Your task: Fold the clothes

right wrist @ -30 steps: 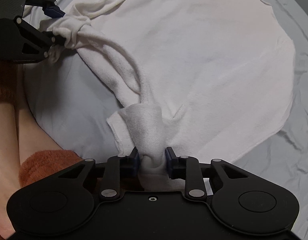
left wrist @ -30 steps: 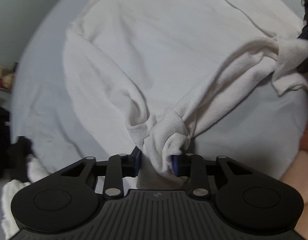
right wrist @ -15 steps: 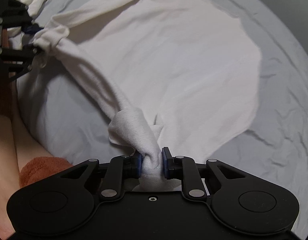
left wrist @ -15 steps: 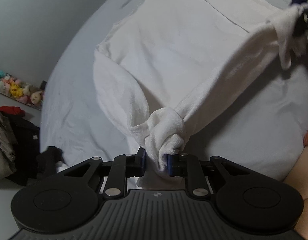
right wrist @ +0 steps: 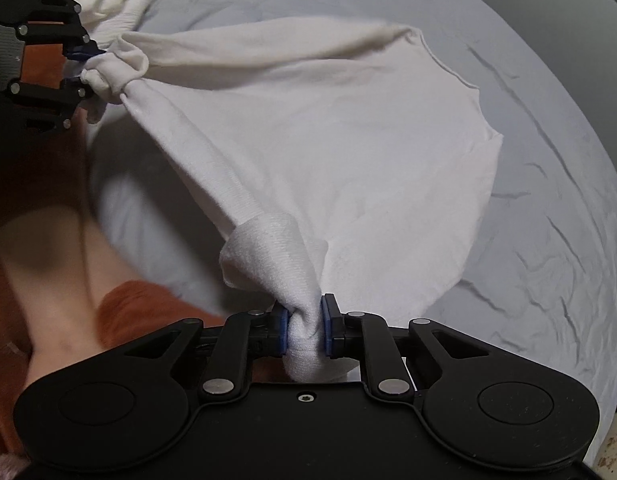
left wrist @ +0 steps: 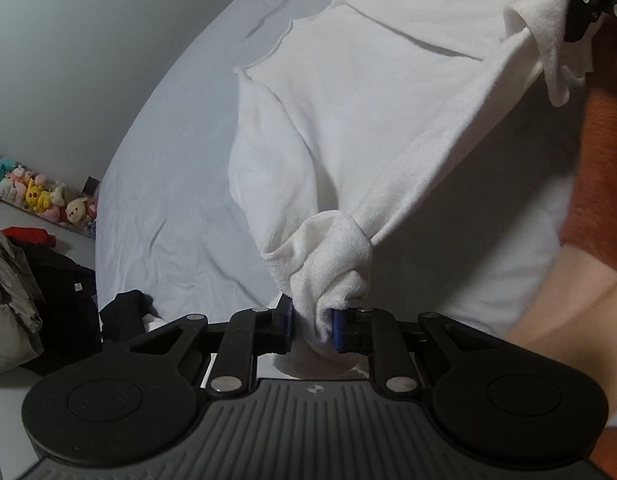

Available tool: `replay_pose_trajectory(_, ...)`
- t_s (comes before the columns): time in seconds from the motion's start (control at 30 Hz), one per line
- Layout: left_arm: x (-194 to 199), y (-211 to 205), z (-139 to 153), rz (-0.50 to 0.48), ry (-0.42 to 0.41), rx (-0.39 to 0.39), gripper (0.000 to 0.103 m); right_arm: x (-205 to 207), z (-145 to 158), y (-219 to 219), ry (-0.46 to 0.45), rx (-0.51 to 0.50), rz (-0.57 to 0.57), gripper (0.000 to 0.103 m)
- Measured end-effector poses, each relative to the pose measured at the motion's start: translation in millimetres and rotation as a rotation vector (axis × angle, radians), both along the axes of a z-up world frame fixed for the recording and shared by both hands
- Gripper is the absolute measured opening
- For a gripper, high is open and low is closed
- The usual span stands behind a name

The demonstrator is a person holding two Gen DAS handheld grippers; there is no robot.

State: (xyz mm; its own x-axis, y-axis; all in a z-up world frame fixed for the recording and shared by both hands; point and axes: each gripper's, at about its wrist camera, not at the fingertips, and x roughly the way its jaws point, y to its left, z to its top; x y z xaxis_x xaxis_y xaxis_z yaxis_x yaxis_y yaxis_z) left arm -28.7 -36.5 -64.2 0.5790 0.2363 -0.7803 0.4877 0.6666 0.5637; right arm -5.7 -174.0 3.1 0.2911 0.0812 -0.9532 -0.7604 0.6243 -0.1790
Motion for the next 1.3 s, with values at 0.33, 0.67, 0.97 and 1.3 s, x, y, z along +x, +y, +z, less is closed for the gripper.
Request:
replay_pose_trajectory(0.33,-4,-1,7,-0.013,-0.018,0.001,0.016,-5,22,-9,0.007,0.013,0.008,0.014)
replay_pose_trajectory(0.67,33,0,14,-0.044,-0.043,0.064,0.016,20,38,-12,-0.053,0.064,-0.046,0.014)
replay_pose_trajectory(0.97,90,6,42,-0.077,-0.099,0.076,0.017,72,62,-18,-0.148,0.124,-0.120,0.014)
replay_pose_trajectory(1.3,187,7,44,-0.130,-0.075,0.113,0.017,169,65,-27,-0.199,0.132,-0.175,0.014)
